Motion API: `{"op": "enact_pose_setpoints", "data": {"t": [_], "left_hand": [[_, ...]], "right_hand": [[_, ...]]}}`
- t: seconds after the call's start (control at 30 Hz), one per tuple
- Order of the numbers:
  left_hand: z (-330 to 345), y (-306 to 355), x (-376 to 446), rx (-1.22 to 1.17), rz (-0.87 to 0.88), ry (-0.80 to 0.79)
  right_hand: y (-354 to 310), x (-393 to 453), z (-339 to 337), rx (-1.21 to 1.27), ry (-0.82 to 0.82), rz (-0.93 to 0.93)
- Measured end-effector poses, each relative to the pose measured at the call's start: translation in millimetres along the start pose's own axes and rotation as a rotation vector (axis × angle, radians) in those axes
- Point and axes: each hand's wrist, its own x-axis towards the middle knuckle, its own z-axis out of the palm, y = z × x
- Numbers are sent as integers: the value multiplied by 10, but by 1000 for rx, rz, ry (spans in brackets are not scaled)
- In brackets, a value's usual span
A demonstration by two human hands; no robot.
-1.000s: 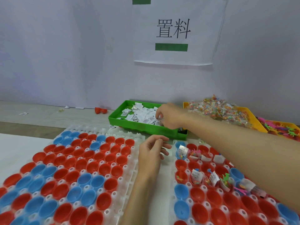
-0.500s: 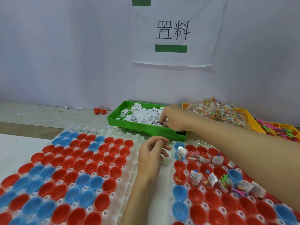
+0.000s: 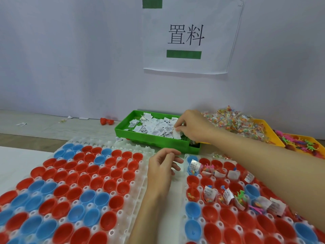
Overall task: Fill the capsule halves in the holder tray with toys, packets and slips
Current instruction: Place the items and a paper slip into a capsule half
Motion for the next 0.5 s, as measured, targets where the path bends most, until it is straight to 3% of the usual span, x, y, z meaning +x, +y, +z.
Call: {"op": "enact_pose_setpoints", "data": {"t": [0.2,0.5], "left_hand": [[16,-7,10,-30,-5,-2],[20,-21,11,-34,-8,-8]], "right_hand": [[82,-148,-128,242,150,88],[147,-209,-77,178,195,124]]}}
